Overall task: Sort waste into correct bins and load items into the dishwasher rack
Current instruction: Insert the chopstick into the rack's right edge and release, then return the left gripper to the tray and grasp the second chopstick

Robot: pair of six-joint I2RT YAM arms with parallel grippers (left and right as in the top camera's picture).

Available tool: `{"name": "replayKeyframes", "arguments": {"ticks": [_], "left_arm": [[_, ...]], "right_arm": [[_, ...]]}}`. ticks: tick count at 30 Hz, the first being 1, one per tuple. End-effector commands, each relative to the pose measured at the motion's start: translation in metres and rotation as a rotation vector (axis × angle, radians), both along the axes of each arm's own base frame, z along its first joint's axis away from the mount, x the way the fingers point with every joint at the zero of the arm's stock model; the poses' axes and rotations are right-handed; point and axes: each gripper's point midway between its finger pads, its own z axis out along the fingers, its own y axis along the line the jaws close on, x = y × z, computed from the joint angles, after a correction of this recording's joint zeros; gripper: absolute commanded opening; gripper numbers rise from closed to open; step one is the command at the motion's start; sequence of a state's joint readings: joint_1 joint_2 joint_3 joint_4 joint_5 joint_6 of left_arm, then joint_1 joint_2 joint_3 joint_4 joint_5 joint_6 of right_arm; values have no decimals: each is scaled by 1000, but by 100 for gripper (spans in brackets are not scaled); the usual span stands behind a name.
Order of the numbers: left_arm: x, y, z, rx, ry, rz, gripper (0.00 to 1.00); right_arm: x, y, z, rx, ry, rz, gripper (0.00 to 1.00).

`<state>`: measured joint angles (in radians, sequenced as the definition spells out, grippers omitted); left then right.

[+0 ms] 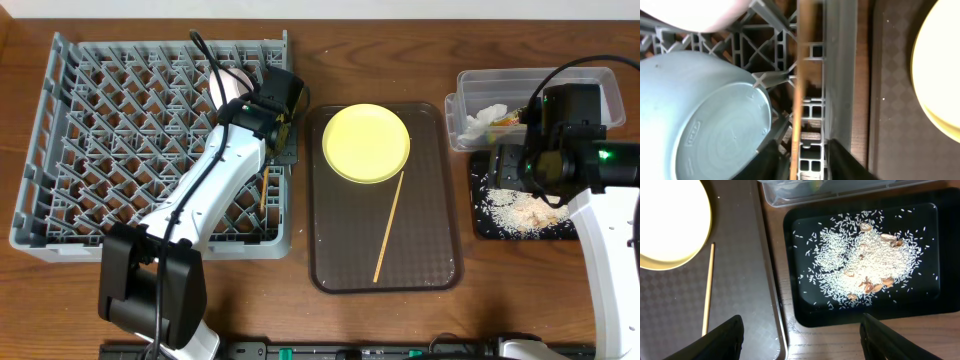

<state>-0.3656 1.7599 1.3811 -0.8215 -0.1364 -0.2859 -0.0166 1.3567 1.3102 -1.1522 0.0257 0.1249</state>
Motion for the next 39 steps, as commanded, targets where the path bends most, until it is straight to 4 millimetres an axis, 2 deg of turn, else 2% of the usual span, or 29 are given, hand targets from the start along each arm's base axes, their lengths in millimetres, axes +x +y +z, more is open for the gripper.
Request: {"name": "replayKeyframes", "arguments": {"ticks": [1, 4, 8, 12, 18, 23, 28, 33, 39], "left_arm": [[0, 0, 3, 1, -9, -4, 40], [1, 0, 10, -5, -22, -5, 40], [-2, -8, 30, -38, -69, -24, 40], [-17, -50, 45, -178, -69, -127, 40], [-42, -108, 38, -218, -38, -280, 40], [-67, -159, 15, -213, -4, -409, 40], [-92, -192, -20, -205, 75, -413, 40], [-112, -214, -54, -188, 137, -398, 40], [-128, -229, -87, -151, 182, -439, 40]], "right_arm": [[2, -2, 6, -5, -16, 2, 72], [1, -2, 6, -5, -13, 2, 72], [1, -2, 6, -5, -15, 2, 72], [2, -2, 7, -5, -17, 2, 72], [2, -2, 7, -4, -18, 3, 73], [2, -2, 7, -4, -17, 3, 73], [2, -2, 6, -4, -16, 2, 73], [1, -2, 6, -4, -14, 3, 73], [1, -2, 6, -4, -13, 3, 73]]}}
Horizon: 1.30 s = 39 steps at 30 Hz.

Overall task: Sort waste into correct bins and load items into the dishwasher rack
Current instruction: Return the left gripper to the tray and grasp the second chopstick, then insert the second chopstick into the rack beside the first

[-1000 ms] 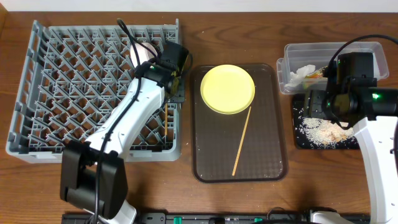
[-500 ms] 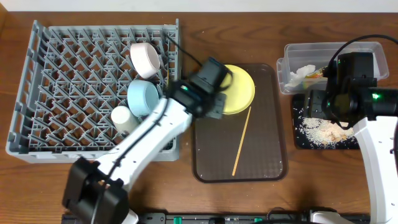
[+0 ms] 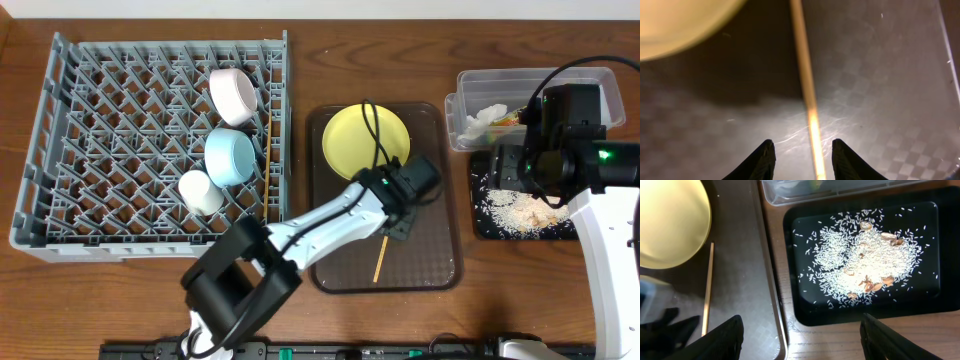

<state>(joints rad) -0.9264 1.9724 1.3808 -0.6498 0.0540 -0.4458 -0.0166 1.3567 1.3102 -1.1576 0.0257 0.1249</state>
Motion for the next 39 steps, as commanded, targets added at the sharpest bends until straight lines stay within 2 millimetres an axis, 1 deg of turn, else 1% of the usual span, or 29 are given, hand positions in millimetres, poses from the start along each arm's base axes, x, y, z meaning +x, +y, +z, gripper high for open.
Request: {"name": "replayKeyframes", "arguments": {"ticks": [1, 5, 7, 9, 11, 13, 16, 19, 22, 25, 30, 33, 35, 37, 39], "left_arm": [[-9, -3, -18, 28, 27, 5, 40], [-19, -3, -37, 68, 57, -4, 39], [-21, -1, -43, 82, 67, -5, 36], [-23, 0, -47, 93, 74, -7, 29], [-24, 0, -48, 95, 76, -8, 14], [-23, 0, -47, 95, 75, -8, 6], [-24, 1, -47, 99, 78, -9, 6], [-25, 3, -43, 103, 80, -9, 6], [-23, 1, -30, 87, 55, -66, 6], [-20, -1, -11, 68, 14, -127, 6], [1, 16, 40, 67, -126, -103, 6], [22, 34, 72, 63, -220, -50, 6], [40, 52, 91, 66, -280, 13, 6], [59, 72, 104, 64, -318, 81, 6], [75, 93, 112, 63, -332, 146, 6]], "right_arm": [[2, -2, 7, -4, -18, 3, 73], [2, -2, 7, -4, -17, 3, 73], [2, -2, 7, -4, -16, 3, 72], [2, -2, 7, -4, -17, 3, 73], [2, -2, 7, -4, -17, 3, 73], [2, -2, 7, -5, -17, 2, 73], [2, -2, 7, -4, -17, 3, 72], [2, -2, 7, -4, -17, 3, 73], [2, -2, 6, -4, -16, 3, 72], [2, -2, 6, -5, -15, 2, 72], [2, -2, 6, -5, -16, 2, 72], [2, -3, 6, -7, -15, 1, 72], [1, -3, 6, -7, -15, 1, 72], [2, -3, 6, -7, -15, 1, 72], [2, -3, 6, -7, -15, 1, 72]]}}
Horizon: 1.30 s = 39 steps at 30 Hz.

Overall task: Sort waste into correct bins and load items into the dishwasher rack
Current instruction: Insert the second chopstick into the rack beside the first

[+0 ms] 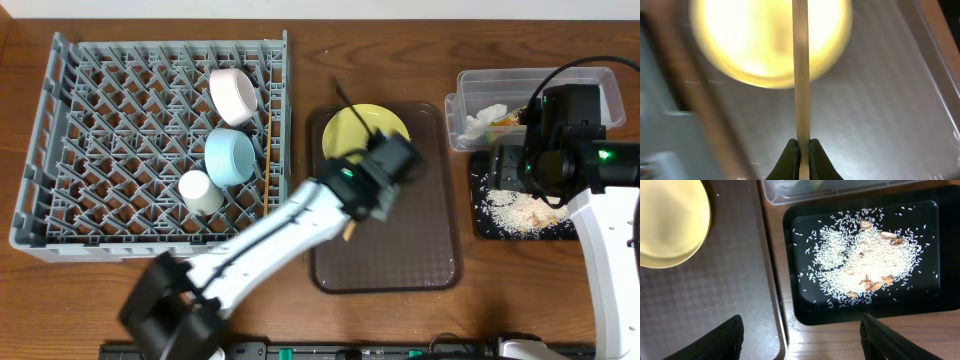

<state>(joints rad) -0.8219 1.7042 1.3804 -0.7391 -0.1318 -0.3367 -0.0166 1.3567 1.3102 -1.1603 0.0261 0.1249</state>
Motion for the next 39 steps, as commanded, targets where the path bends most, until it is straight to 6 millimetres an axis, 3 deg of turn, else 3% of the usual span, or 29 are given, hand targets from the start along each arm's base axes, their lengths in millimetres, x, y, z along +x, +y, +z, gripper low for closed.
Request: {"name": "replayKeyframes", "arguments": {"ticks": [1, 8, 16, 20, 28, 34, 39], "left_arm": [[36, 47, 12, 44, -64, 129, 6], [78, 127, 13, 52, -57, 334, 6], [91, 165, 9, 15, -16, 400, 6], [92, 170, 0, 27, 4, 414, 6], [91, 170, -41, 83, 98, 411, 6], [92, 170, -47, 89, 108, 411, 7], [91, 170, -47, 90, 110, 411, 30]], "right_arm": [[2, -3, 7, -7, -18, 2, 72], [2, -3, 7, -7, -18, 2, 72], [3, -2, 7, -6, -21, 1, 73], [3, -2, 7, -6, -21, 1, 72], [3, -3, 7, -7, -20, 1, 73], [1, -2, 6, -7, -14, 1, 73], [1, -2, 6, -6, -14, 1, 73]]}}
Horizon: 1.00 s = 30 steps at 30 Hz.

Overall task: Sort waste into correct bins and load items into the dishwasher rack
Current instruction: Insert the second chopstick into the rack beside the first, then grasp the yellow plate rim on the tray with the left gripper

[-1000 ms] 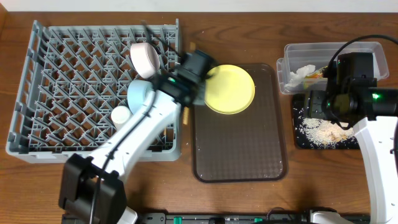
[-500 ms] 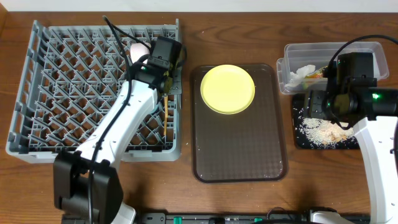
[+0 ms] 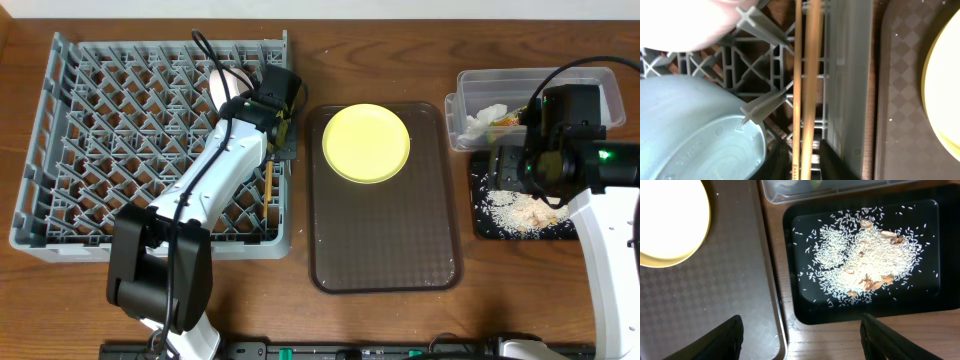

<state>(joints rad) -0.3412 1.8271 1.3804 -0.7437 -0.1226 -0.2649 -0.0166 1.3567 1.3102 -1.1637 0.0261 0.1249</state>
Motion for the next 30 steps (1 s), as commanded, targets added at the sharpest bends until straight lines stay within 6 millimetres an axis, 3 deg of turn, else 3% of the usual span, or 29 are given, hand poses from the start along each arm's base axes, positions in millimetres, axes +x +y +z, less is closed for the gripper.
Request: {"name": "replayKeyframes", "arguments": {"ticks": [1, 7, 15, 23, 30], "left_arm": [[-1, 1, 1, -1, 1, 1, 34], [0, 0, 9, 8, -14, -47, 36], [5, -14, 63, -49, -159, -85, 35], [-4, -95, 76, -170, -220, -360, 34], [-20, -160, 52, -138, -225, -604, 41]], "right_arm": [[2, -2, 7, -6, -17, 1, 73], [2, -3, 7, -7, -18, 2, 73], [4, -3, 7, -7, -24, 2, 73], [5, -3, 8, -7, -29, 1, 73], [5, -2, 8, -7, -28, 1, 74]]}}
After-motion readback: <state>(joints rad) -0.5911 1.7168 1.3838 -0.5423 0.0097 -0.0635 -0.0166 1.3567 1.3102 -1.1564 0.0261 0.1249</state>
